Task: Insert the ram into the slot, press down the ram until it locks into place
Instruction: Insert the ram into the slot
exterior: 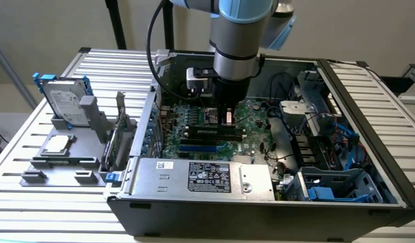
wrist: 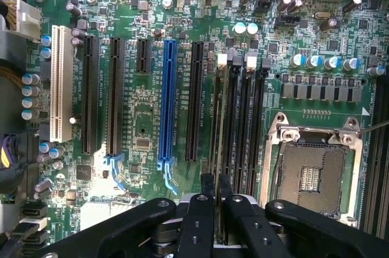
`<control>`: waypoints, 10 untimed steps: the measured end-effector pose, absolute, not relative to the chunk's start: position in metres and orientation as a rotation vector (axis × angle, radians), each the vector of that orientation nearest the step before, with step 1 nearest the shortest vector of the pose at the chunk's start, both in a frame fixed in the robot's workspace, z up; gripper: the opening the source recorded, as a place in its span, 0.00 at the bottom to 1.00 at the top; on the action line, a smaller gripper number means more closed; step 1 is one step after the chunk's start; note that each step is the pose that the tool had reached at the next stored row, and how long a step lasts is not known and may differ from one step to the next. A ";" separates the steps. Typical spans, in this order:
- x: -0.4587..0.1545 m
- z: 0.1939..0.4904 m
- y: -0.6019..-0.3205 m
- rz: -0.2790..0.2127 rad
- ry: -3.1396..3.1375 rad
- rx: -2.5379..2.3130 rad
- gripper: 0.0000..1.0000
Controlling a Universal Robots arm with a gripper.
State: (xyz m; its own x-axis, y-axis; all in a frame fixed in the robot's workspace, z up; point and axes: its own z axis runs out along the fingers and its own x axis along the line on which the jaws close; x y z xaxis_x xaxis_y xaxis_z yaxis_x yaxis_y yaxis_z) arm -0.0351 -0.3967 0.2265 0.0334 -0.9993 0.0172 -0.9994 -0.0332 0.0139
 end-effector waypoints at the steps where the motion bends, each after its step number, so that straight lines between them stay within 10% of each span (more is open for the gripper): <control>1: -0.035 0.226 -0.397 0.005 -2.169 2.242 0.14; 10: -0.035 0.224 -0.395 0.006 -2.168 2.241 0.14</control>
State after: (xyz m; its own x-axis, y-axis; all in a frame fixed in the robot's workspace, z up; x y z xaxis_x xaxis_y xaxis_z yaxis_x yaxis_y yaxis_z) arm -0.0348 -0.3950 0.2244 0.0334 -0.9993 0.0189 -0.9994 -0.0331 0.0140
